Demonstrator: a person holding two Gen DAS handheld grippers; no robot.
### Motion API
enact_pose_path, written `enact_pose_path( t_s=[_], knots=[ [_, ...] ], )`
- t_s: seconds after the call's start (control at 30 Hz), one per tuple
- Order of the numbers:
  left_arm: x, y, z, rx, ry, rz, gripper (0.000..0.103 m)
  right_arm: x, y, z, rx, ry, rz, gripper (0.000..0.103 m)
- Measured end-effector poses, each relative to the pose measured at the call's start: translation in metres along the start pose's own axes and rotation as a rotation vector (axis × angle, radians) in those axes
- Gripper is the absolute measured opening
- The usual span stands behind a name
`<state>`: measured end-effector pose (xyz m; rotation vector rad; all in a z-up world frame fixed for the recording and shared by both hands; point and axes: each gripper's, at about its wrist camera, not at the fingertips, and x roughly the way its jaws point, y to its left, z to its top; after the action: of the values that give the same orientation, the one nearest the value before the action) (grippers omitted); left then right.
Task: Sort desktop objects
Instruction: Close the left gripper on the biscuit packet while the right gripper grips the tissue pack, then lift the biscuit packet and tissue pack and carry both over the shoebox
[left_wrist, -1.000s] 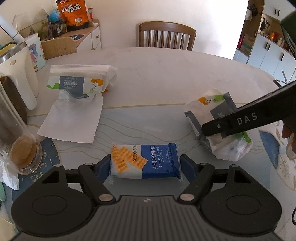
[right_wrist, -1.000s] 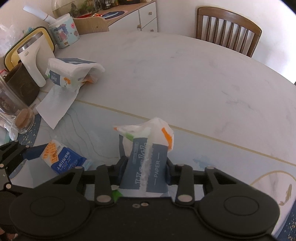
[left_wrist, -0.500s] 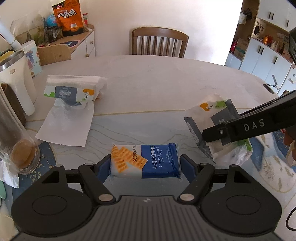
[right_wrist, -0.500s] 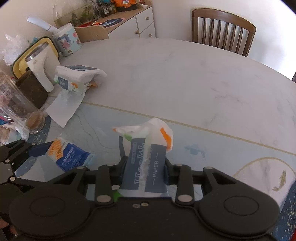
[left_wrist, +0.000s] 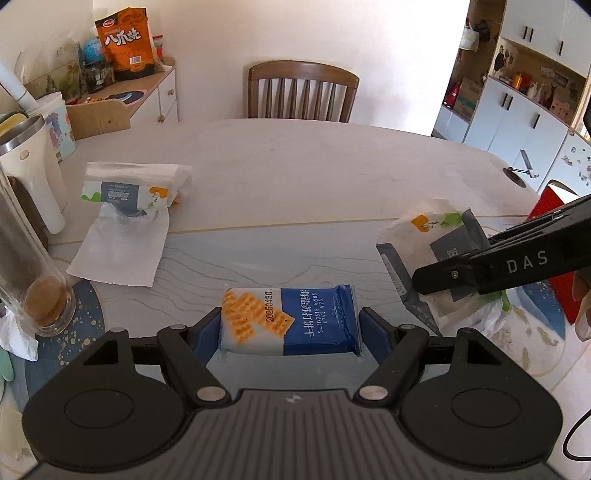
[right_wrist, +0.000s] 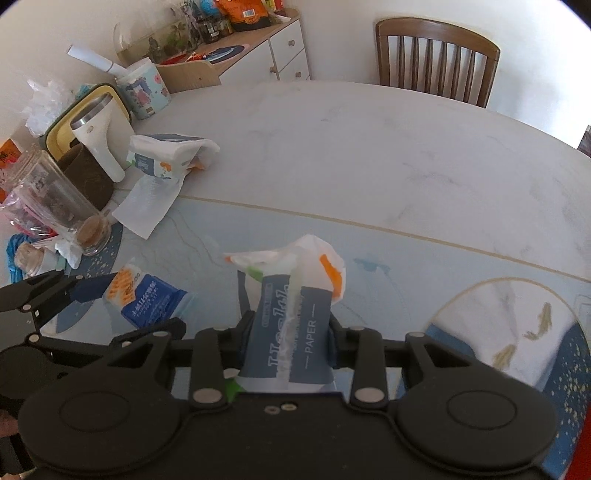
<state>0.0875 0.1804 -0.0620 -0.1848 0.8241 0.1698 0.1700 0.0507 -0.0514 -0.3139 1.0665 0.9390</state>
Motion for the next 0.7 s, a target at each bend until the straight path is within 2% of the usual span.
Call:
enact_pose_path(
  t_s=[0.3, 0.7],
  knots=[
    [-0.019, -0.019, 0.001, 0.013, -0.005, -0.028, 0.078, -0.031, -0.01, -0.016, 0.013, -0.025, 0.017, 0.035],
    [-0.043, -0.069, 0.005, 0.06, -0.011, -0.068, 0.078, -0.081, -0.04, -0.045, 0.039, -0.067, 0.017, 0.035]
  ],
)
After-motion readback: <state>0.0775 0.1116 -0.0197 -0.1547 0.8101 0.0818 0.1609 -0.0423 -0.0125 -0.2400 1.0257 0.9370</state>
